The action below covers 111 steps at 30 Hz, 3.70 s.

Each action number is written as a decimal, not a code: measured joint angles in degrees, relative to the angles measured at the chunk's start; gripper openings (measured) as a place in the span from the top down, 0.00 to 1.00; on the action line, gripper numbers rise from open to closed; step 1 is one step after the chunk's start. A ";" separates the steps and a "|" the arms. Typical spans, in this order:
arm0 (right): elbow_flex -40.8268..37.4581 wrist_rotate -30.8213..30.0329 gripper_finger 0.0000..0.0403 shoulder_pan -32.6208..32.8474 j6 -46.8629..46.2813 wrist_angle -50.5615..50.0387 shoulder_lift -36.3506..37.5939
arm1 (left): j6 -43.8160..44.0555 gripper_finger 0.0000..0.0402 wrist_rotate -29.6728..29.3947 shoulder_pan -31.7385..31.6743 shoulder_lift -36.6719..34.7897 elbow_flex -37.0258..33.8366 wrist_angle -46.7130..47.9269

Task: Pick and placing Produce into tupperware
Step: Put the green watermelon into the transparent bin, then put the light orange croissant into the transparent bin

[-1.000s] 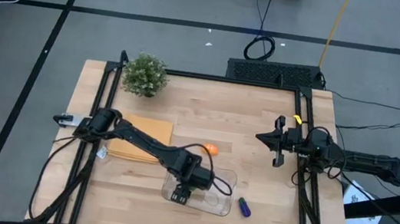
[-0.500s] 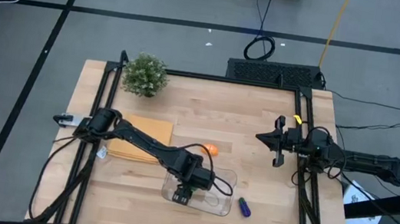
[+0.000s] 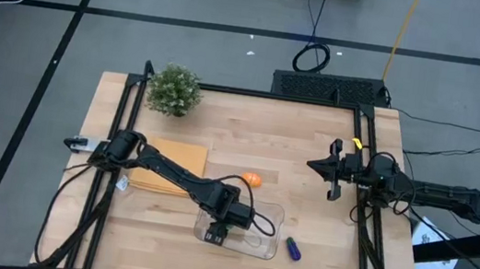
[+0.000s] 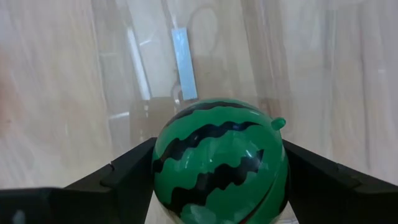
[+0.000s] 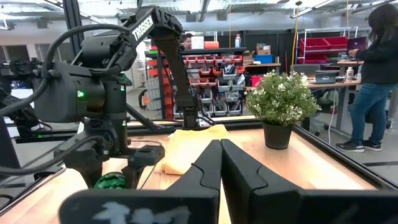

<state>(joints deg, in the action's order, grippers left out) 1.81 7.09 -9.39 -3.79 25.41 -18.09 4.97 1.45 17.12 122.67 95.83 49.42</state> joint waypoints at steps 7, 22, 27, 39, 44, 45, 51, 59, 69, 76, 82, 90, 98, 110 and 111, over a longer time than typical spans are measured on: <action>0.00 0.00 1.00 0.01 0.00 0.00 0.00 | -1.44 0.26 0.62 0.00 -0.02 -0.14 -0.16; 0.02 0.00 1.00 0.01 0.00 0.00 0.00 | -4.11 0.26 1.55 -0.35 -0.02 -2.89 -1.85; 0.02 0.00 1.00 0.01 0.00 0.00 0.00 | -4.74 0.26 1.59 -0.35 -0.04 -3.06 -2.28; 0.00 0.00 1.00 -0.01 0.00 0.00 0.02 | -5.41 0.26 1.89 -0.46 -0.04 -3.10 -2.81; 0.00 0.00 1.00 0.00 0.00 0.00 0.00 | -5.31 0.26 2.85 -0.53 -0.04 -3.10 -2.87; 0.00 0.00 1.00 0.00 0.00 0.00 0.00 | -5.31 0.26 2.90 -0.55 -0.04 -3.10 -2.87; 0.01 0.00 1.00 0.01 0.00 0.00 0.01 | -4.89 0.18 3.23 -0.55 -0.04 -3.10 -3.00; 0.01 0.00 1.00 0.00 0.00 0.00 0.00 | -5.09 0.12 3.15 -0.52 -0.04 -3.10 -3.06; 0.00 0.00 1.00 0.01 0.00 0.00 0.00 | -4.96 0.12 2.86 -0.52 -0.04 -2.73 -2.98; 0.00 0.00 1.00 0.00 0.00 0.00 0.02 | -4.92 0.12 3.08 -0.52 -0.39 -2.71 -1.92; -0.01 0.00 1.00 0.00 0.00 0.00 0.00 | -5.33 0.12 2.96 -0.52 -2.37 -2.60 -1.98; -0.01 0.00 1.00 0.01 0.00 -0.14 0.00 | -6.39 0.12 3.00 -0.55 -4.65 -2.62 0.44; 0.01 -0.01 1.00 -0.02 0.08 -0.17 -0.46 | -7.58 0.12 2.75 -0.73 -11.63 -2.62 1.20; 0.02 -0.02 1.00 -0.04 0.04 0.48 -1.29 | -8.46 0.55 -2.10 -3.78 -19.70 -2.56 1.67; 0.02 -0.01 1.00 -0.04 0.04 0.49 -1.29 | -8.61 0.61 -2.10 -4.03 -19.61 -2.56 2.30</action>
<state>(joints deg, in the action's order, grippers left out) 1.82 7.08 -9.43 -3.75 25.90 -19.38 -3.64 -0.64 13.10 103.06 93.27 51.71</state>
